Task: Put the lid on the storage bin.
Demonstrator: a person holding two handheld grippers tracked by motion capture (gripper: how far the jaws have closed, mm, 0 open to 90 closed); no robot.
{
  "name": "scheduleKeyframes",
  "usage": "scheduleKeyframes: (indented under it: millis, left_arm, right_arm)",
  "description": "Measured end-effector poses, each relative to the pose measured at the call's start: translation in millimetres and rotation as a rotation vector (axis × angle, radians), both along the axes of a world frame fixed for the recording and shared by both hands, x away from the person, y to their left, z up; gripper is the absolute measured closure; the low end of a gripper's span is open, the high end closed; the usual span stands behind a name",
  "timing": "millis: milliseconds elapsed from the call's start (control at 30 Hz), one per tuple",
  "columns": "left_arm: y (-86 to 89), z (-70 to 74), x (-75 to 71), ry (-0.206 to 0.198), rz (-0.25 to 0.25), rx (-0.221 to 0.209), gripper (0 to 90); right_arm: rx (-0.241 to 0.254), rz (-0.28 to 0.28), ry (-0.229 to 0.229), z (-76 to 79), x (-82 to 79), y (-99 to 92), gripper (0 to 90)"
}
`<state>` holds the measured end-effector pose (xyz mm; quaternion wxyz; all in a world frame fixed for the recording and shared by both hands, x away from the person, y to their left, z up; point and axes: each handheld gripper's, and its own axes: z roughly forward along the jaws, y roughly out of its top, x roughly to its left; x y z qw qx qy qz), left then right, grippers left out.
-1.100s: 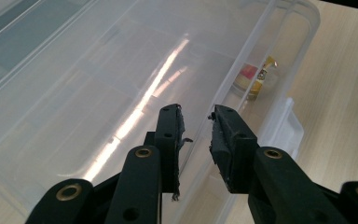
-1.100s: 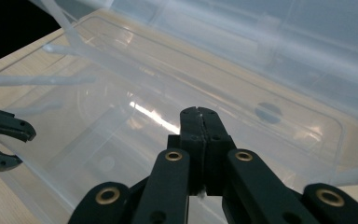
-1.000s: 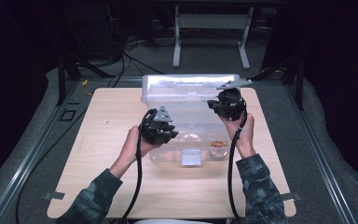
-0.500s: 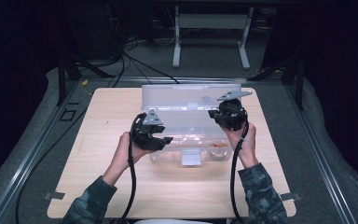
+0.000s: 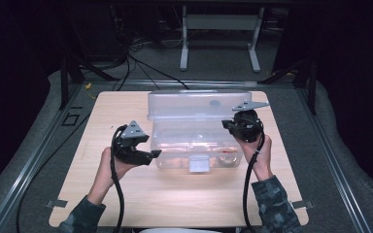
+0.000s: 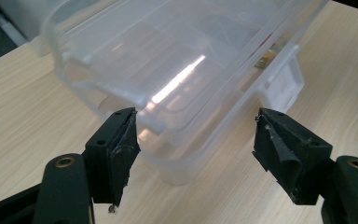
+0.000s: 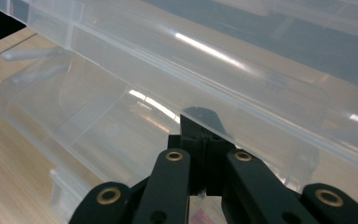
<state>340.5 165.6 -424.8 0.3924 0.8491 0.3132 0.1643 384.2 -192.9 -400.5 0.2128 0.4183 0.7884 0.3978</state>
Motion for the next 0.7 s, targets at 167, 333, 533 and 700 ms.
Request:
scheduleKeyframes:
  millis: [167,333,533,700]
  left_arm:
    - [21.2,-10.9,-1.7,0.021,0.055,-0.014,25.6]
    - [40.1,-26.5,-1.1,0.058,0.107,-0.017,20.3]
    - [59.2,-39.1,-1.6,0.082,0.151,-0.014,17.0]
    - [69.6,-50.1,-4.0,0.102,0.174,-0.021,17.2]
  right_arm:
    - [0.000,-0.006,-0.004,-0.7,-6.4,-3.9,90.0]
    - [0.003,-0.002,-0.006,-2.0,-13.1,-5.5,90.0]
    - [0.013,-0.011,-0.009,-1.7,-19.2,-9.7,90.0]
    - [0.029,-0.023,-0.010,-3.5,-25.7,-16.2,89.9]
